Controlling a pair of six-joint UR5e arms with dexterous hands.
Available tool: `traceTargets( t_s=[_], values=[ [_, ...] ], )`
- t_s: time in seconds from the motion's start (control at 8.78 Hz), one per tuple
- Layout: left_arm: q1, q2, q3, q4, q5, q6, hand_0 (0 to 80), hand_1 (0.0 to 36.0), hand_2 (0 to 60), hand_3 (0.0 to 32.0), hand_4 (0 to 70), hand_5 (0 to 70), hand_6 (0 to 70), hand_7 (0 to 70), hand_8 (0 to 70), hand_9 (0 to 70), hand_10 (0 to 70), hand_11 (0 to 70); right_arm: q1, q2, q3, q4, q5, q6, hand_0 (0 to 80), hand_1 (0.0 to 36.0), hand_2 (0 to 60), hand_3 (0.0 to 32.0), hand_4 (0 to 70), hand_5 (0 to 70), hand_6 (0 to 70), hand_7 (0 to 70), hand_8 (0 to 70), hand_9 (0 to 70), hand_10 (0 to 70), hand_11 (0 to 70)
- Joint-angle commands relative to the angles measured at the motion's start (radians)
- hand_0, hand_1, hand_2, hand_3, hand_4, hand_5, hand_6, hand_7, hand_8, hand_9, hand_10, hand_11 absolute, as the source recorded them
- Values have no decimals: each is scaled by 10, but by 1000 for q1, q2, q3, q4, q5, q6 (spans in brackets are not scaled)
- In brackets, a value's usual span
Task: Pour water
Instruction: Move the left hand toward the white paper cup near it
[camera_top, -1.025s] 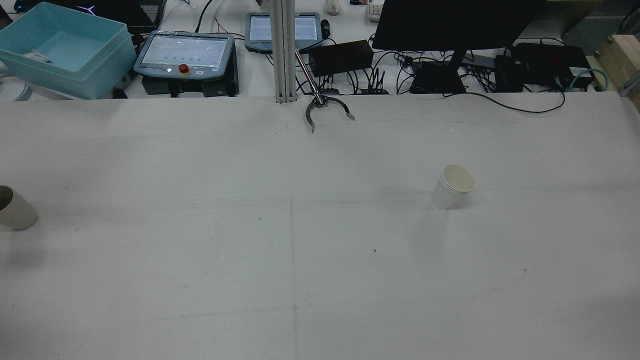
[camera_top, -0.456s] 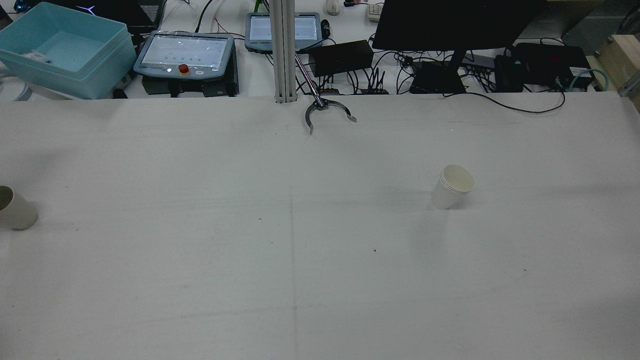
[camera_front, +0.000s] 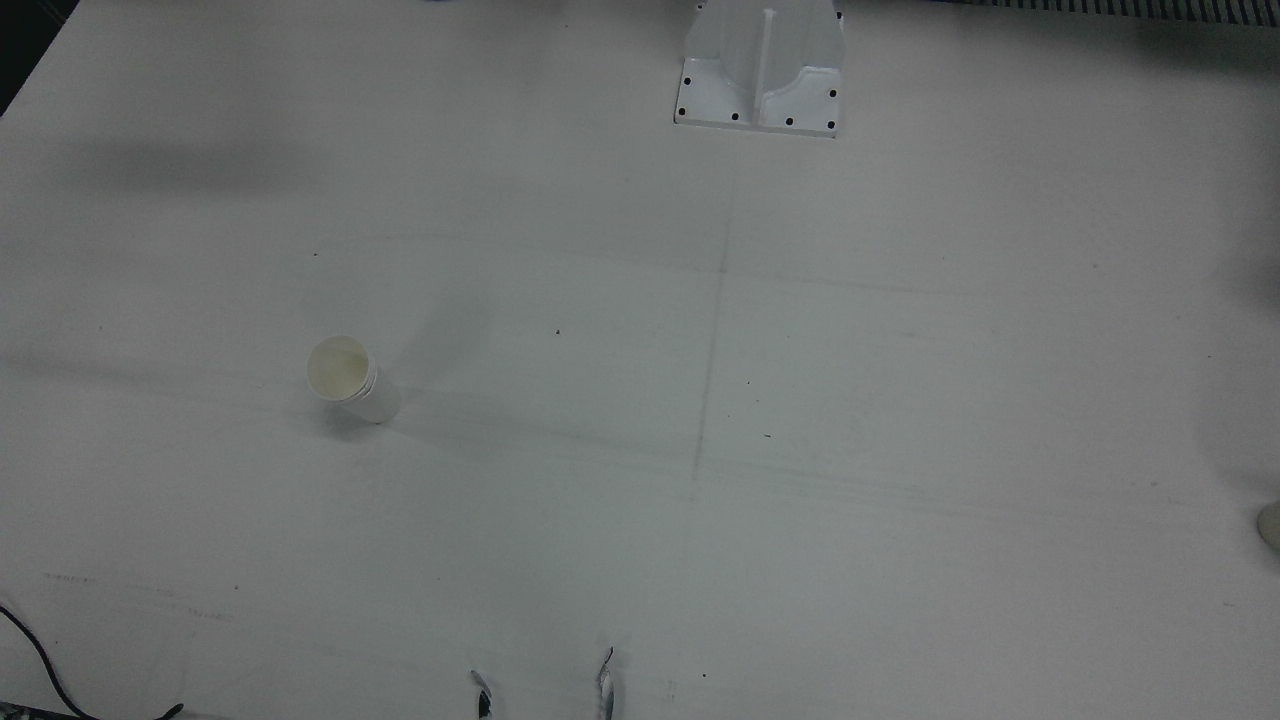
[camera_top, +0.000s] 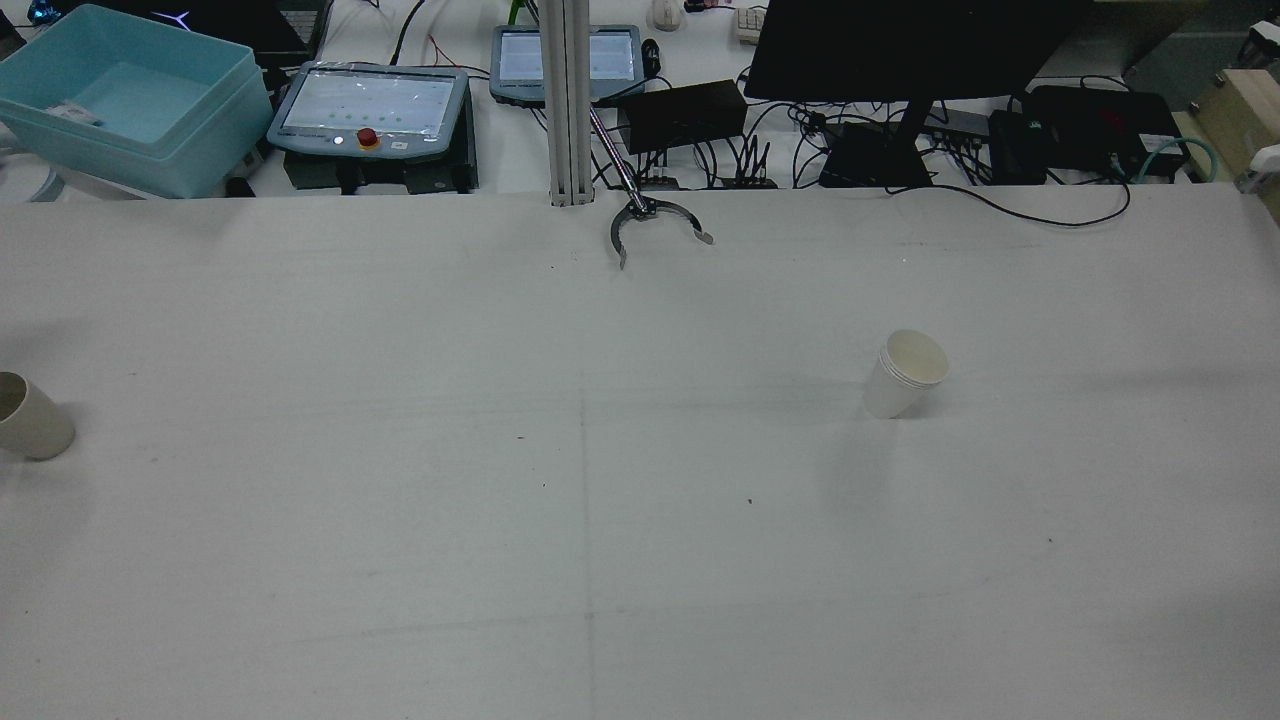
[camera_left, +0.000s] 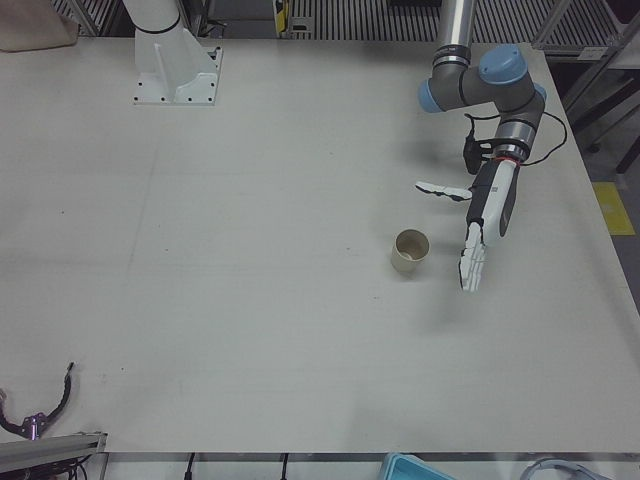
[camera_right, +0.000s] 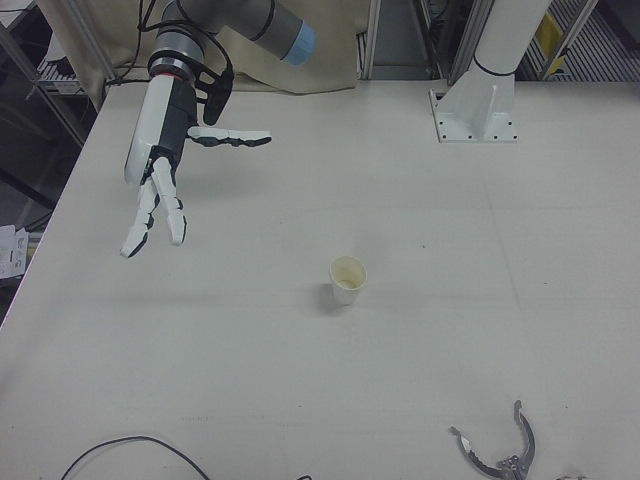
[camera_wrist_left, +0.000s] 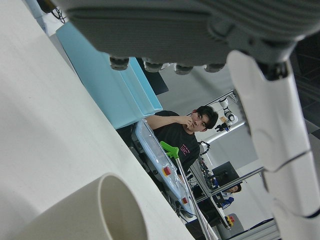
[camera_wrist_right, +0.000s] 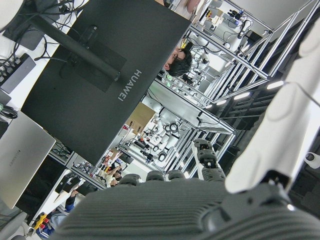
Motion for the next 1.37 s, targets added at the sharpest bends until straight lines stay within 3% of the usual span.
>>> traceTargets(
  t_s=[0.0,0.23,0.46,0.57,0.91,1.14,1.25],
  values=[
    [31,3,96,-111,0,43,487,133,0,100,0,0,0,0,0,21,7,29,-18,3,-14,0,-1,0,455,92,0,0,21,18,0,0,14,7,0,6],
    [60,2,100,-143,-31,99,494,143,0,86,0,0,0,0,0,20,10,33,-28,8,-14,0,-1,-10,455,92,0,0,24,18,0,0,13,6,0,4],
    [107,-3,143,-165,-86,101,487,136,0,78,6,0,0,2,0,20,11,33,-30,8,-13,-1,-1,-10,456,94,7,0,30,22,0,0,12,4,0,3],
    [112,-15,203,-209,-113,76,487,134,0,68,14,0,0,6,0,18,11,34,-28,8,-11,0,-1,-10,457,95,6,0,31,25,0,2,12,3,0,1],
    [124,-52,254,-209,-114,26,479,128,0,58,27,0,0,15,0,8,13,35,-50,8,-11,-1,9,-10,458,94,5,0,28,27,0,2,13,3,0,0],
    [210,-90,268,-209,-138,-37,469,116,0,50,29,0,0,16,0,5,15,37,-61,8,-14,-1,16,-12,457,93,4,0,28,31,0,6,14,4,0,2],
    [271,-90,268,-214,-196,-37,470,116,0,52,33,0,0,22,0,4,16,38,-61,8,-14,-1,16,-10,457,93,5,0,29,29,0,6,14,4,0,1]
  ],
)
